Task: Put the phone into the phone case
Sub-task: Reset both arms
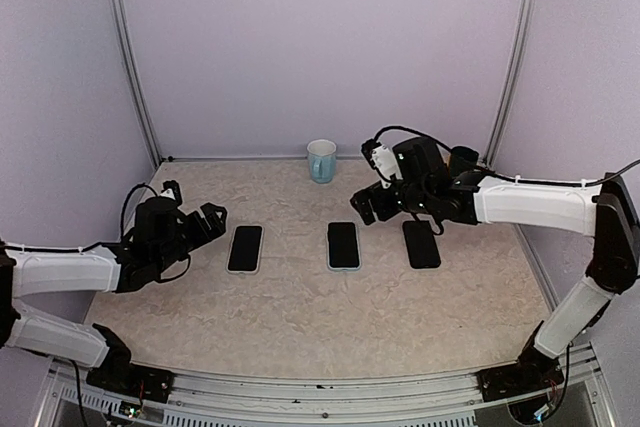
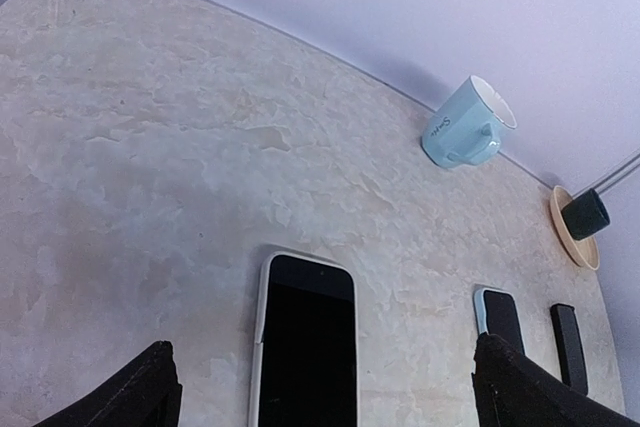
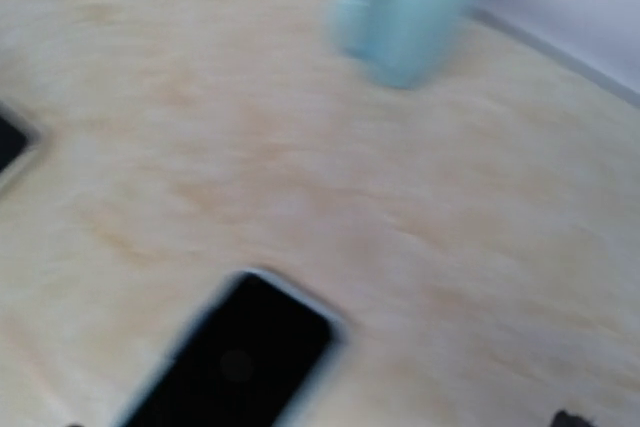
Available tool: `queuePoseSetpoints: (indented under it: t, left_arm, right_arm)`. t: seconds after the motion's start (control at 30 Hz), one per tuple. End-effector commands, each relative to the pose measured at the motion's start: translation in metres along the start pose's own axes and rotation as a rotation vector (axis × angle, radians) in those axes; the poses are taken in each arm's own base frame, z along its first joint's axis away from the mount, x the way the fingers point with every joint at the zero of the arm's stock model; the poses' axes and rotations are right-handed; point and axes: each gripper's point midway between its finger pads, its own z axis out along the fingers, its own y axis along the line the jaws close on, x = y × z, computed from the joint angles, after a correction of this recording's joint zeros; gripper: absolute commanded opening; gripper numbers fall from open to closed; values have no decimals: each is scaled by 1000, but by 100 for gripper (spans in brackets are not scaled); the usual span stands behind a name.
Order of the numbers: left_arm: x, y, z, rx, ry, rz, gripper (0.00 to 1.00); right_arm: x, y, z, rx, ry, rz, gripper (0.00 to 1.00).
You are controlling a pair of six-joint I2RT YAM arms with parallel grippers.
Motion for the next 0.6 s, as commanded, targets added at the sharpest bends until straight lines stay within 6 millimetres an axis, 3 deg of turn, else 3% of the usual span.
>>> queuePoseSetpoints:
  t: [0.0, 0.27, 0.43, 0.57]
  left_arm:
    - [-13, 1, -2, -54, -41, 41, 99]
    - [-34, -14, -24, -76, -169, 158, 99]
    - [-42, -25, -35, -75, -171, 208, 99]
    - [-43, -28, -38, -93, -157, 253, 99]
  right_arm:
    - [11, -46, -22, 82, -20, 75, 100]
    - [33, -118, -84, 200, -87, 192, 100]
    - [47, -136, -123, 310, -137, 190, 100]
    - [49, -146, -144, 373, -166, 234, 100]
